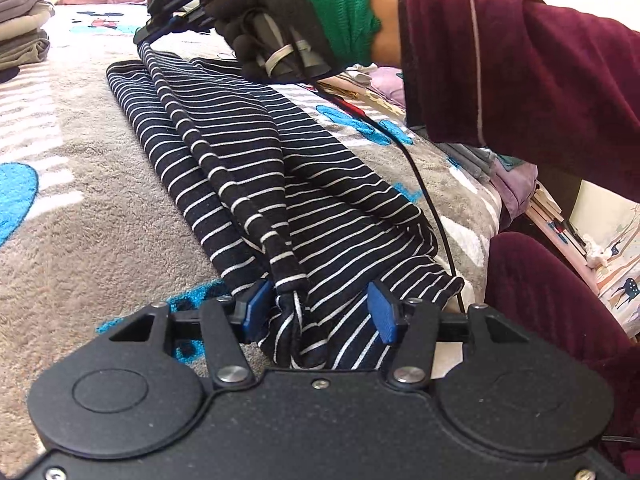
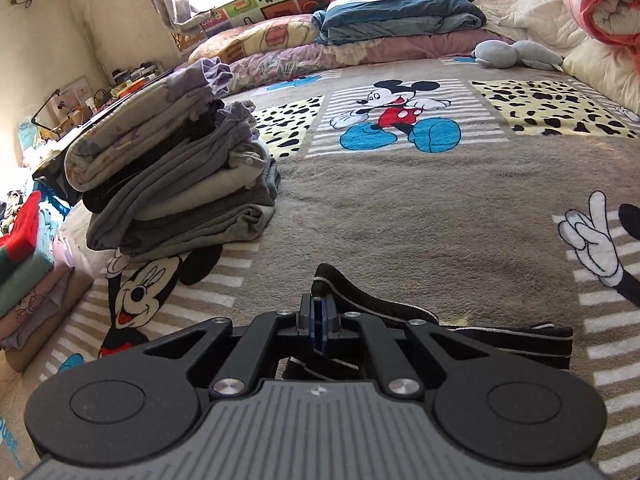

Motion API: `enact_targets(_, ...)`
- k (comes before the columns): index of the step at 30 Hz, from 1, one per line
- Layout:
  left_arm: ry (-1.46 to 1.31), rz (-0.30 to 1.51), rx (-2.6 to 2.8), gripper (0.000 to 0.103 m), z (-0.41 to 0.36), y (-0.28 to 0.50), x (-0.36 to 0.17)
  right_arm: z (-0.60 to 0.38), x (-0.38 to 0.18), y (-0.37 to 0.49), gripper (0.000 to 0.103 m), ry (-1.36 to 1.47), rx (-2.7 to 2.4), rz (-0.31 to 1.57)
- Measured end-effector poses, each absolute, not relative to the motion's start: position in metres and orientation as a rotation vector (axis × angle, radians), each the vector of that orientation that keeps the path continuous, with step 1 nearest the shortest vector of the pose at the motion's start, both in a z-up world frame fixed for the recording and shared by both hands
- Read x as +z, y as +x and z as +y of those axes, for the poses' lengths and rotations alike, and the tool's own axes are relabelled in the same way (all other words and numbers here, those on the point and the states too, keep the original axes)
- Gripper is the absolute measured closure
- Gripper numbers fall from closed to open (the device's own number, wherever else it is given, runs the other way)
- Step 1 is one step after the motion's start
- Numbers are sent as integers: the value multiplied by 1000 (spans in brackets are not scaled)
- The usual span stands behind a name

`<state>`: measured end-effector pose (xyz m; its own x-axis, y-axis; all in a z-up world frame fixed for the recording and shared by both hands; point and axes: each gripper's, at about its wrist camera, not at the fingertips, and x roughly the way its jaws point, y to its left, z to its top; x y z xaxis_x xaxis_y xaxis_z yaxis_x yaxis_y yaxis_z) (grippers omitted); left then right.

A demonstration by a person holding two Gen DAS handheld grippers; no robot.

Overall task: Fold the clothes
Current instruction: 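Lower the garment side, open the right gripper and raise it away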

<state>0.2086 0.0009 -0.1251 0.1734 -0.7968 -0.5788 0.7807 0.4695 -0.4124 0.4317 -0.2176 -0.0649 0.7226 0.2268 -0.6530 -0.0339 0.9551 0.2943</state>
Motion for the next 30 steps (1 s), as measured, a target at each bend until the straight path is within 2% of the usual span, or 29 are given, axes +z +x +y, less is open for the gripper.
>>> enact_targets(4,-39,843,-1123,51,2,212,-126,-211,-79,444,97,255,145,776)
enact_targets(7,-46,848,-1125,50,2,213,-126,-211,-80,446,90,267,158,752)
enact_targets(11,-47,849,-1127,49,2,214,-126,-224,-65,437,68,304,189,684)
enact_targets(17,-31,844,-1128,48,1,214,-125,-253,-50,405,67,272,177,636)
enact_targets(23,-28,801,-1055,48,10,212,-118,-261,-59,343,66,207,216,652)
enact_targets(30,-116,564,-901,48,23,209,-96,-260,-69,236,62,252,279,604)
